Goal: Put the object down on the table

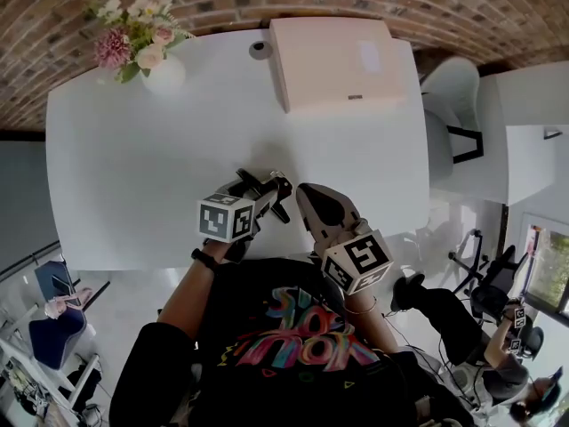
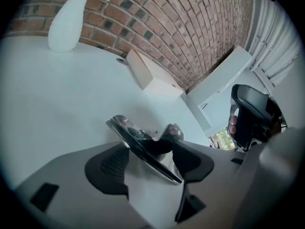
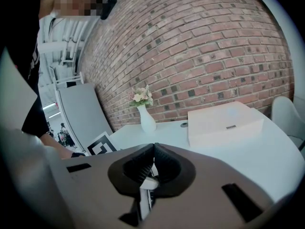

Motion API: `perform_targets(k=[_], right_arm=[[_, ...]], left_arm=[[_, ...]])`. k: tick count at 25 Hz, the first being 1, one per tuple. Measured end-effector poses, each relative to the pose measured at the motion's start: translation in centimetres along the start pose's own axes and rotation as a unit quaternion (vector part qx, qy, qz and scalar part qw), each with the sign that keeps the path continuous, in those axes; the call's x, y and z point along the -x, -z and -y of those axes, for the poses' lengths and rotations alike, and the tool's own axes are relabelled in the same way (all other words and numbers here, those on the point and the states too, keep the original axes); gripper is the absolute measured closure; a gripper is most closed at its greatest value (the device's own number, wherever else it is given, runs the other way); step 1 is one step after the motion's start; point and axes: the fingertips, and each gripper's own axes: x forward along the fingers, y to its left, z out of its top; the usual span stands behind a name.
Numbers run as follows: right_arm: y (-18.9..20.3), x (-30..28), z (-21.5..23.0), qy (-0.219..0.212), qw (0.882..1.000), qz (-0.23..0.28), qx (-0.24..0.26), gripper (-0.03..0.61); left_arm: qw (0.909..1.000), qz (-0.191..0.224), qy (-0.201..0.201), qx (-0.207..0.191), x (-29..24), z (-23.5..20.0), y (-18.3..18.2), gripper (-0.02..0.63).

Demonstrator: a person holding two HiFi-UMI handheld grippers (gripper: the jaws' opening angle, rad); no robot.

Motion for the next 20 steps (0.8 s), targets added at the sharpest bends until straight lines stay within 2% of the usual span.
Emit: perform_targets(k=[3, 8, 13, 17, 20], right_arm=[[0.1, 0.2, 0.1, -0.002, 1.000, -0.001, -0.002, 0.561], [0.3, 0.3, 0.2, -0.003, 1.000, -0.003, -0.004, 0.561], [0.1, 0.6, 0.6, -0.002, 1.000, 0.000, -0.006, 0.561], [0.0, 0.7, 0.8, -0.005, 1.000, 0.002, -0.003, 0.561], [-0.2, 0.9, 0.8, -0.005, 1.000, 0.004, -0.001, 0.561]], left_arm=[[0.9995, -0.002, -0.021, -0.023, -0.2, -0.2, -0.7, 0.330], [0.9979, -0.005, -0.057, -0.032, -0.6, -1.1, -1.4, 0.318], [0.9971, 0.002, -0.067, -0.035, -0.7, -0.9, -1.5, 0.318], [0.9976, 0.030, -0.060, -0.020, -0.3, -0.6, -2.3, 0.318], [0.9963, 0.056, -0.061, -0.024, 0.5, -0.1, -3.1, 0.318]])
